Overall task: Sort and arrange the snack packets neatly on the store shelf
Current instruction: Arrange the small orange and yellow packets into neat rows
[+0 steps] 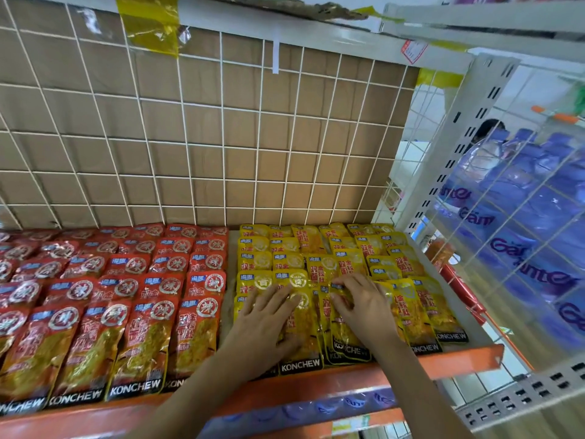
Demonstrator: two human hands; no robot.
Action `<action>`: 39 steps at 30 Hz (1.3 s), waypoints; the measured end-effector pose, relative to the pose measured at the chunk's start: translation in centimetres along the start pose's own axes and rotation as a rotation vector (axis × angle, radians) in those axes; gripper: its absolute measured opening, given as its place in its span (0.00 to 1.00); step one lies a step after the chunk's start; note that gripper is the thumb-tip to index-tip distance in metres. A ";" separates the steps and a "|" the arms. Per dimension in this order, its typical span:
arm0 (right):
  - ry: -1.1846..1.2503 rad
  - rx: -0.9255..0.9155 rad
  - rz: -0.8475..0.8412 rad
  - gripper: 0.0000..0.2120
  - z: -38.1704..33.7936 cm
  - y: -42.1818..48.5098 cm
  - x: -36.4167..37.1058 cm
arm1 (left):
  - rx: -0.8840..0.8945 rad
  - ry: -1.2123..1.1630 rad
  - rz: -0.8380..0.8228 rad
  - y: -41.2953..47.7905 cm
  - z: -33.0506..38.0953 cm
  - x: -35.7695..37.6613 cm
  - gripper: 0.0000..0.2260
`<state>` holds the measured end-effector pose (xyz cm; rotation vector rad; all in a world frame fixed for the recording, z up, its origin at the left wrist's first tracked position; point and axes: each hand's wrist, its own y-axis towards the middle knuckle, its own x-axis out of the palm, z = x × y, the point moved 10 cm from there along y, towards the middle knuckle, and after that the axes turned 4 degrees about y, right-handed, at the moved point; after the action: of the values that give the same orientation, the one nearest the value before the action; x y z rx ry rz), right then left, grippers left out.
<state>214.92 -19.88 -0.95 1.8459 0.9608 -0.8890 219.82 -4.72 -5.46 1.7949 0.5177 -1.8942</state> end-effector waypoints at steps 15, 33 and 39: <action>0.036 -0.078 -0.194 0.13 -0.1 1.6 1.1 | -0.015 -0.038 0.109 -0.4 0.2 -0.8 0.27; 0.311 -0.038 -0.417 0.09 -2.9 7.0 5.8 | -0.209 0.133 0.021 -0.6 -0.3 0.7 0.33; 0.332 -0.036 -0.435 0.07 -2.7 7.3 6.5 | -0.195 0.108 0.041 -0.6 -0.1 0.3 0.32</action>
<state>224.69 -18.23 -2.86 1.8179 1.6178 -0.8184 219.57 -4.17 -5.82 1.7714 0.6744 -1.6653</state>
